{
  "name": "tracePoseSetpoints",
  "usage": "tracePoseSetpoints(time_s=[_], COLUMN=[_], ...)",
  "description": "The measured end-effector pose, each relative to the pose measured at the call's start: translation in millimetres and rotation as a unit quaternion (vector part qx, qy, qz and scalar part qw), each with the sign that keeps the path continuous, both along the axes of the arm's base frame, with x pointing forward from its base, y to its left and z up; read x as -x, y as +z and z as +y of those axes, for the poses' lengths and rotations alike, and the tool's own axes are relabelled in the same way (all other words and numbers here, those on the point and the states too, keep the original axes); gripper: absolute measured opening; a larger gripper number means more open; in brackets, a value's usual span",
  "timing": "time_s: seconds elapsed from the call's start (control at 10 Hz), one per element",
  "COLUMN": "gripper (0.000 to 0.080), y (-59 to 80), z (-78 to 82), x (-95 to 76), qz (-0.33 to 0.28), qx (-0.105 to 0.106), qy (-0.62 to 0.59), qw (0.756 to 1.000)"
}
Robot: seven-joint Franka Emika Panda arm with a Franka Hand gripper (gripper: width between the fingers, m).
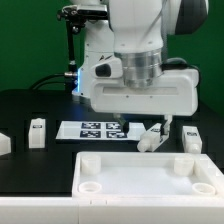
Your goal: Assemble desk
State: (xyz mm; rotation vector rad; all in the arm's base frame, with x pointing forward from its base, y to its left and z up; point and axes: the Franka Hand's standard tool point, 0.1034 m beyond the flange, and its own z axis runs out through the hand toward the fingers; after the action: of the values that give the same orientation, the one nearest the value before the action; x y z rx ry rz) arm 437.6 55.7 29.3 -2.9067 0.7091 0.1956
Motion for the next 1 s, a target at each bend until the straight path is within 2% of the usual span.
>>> tracePoseSetpoints(time_s=[0.1, 0.3, 0.5, 0.6, 0.7, 0.8, 0.9, 1.0], gripper=[0.0649, 0.0649, 0.0649, 0.0649, 0.0554, 0.0418, 0.0418, 0.0284], y=[-8.3, -19.5, -21.8, -21.7, -21.7, -21.7, -21.7, -21.7], z=[1.0, 15.3, 32.5, 31.6, 31.6, 31.7, 31.7, 31.7], x=[7.5, 21.5, 26.7, 26.3, 26.3, 26.4, 26.3, 26.2], qz=[0.009, 0.027, 0.033, 0.032, 0.032, 0.032, 0.032, 0.032], qx=[0.000, 0.001, 0.003, 0.003, 0.003, 0.003, 0.003, 0.003], qy=[-0.003, -0.005, -0.001, 0.000, 0.000, 0.000, 0.000, 0.000], qw=[1.000, 1.000, 0.999, 0.999, 0.999, 0.999, 0.999, 0.999])
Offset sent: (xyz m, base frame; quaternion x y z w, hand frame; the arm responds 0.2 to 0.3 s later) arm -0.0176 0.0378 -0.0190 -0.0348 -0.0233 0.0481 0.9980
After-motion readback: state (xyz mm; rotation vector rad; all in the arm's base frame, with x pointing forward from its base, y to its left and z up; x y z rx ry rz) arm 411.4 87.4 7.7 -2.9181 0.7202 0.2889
